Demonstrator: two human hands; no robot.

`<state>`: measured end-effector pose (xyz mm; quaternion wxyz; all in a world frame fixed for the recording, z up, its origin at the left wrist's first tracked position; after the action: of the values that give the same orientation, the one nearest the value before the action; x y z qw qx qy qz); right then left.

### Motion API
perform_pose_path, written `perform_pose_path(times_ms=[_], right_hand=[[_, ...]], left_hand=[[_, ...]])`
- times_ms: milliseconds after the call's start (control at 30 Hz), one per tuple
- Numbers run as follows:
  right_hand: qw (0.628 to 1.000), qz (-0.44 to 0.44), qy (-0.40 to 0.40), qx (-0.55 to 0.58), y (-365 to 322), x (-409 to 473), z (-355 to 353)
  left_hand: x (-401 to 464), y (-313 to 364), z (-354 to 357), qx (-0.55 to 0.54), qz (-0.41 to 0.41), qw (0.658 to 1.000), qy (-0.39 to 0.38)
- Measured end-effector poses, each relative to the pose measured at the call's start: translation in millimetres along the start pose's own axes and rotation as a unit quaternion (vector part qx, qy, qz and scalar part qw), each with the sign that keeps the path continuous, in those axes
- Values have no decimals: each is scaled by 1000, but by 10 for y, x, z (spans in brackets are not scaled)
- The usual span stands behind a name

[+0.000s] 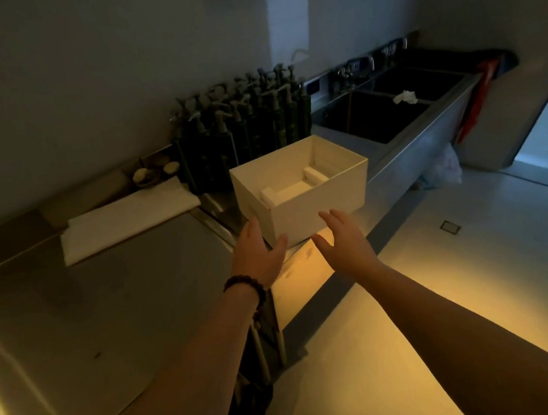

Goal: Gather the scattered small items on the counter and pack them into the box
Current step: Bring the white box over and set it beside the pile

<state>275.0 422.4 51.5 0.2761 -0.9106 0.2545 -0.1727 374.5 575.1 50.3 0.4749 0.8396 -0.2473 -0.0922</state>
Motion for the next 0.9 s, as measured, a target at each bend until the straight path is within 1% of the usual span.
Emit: perform_pose_path(times_ms=[100, 200, 333, 433, 533, 667, 733, 833, 900], right_hand=[[1000, -23, 11, -5, 91, 476, -102], [998, -50, 13, -34, 192, 1039, -221], [995, -82, 5, -57, 329, 1872, -381], [997, -57, -21, -40, 548, 2412, -450], [997, -31, -67, -15, 797, 2781, -405], [981, 8, -187, 47, 1075, 2950, -105], [969, 31, -232, 83, 1162, 2980, 46], [954, 63, -265, 123, 1264, 3013, 192], [939, 65, -295, 163, 1294, 3011, 266]], left_hand=[[371, 102, 29, -24, 12, 1000, 5], [799, 100, 31, -41, 16, 998, 34], [1369, -107, 55, -86, -24, 994, 56], [1636, -256, 117, -160, -65, 984, 47], [1790, -365, 178, -198, -94, 975, 43], [1878, -488, 208, -220, -122, 966, 62], [1898, -525, 227, -222, -126, 964, 74], [1880, -603, 254, -258, -147, 950, 96], [1875, -636, 250, -271, -161, 943, 108]])
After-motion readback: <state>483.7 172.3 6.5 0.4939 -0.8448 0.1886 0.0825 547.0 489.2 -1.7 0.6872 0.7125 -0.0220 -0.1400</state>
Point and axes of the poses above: each hand's wrist, its own x-axis towards the middle knuckle, its own z-axis out of the palm, y = z × x, the point moved 10 cm from there along x, towards the middle knuckle
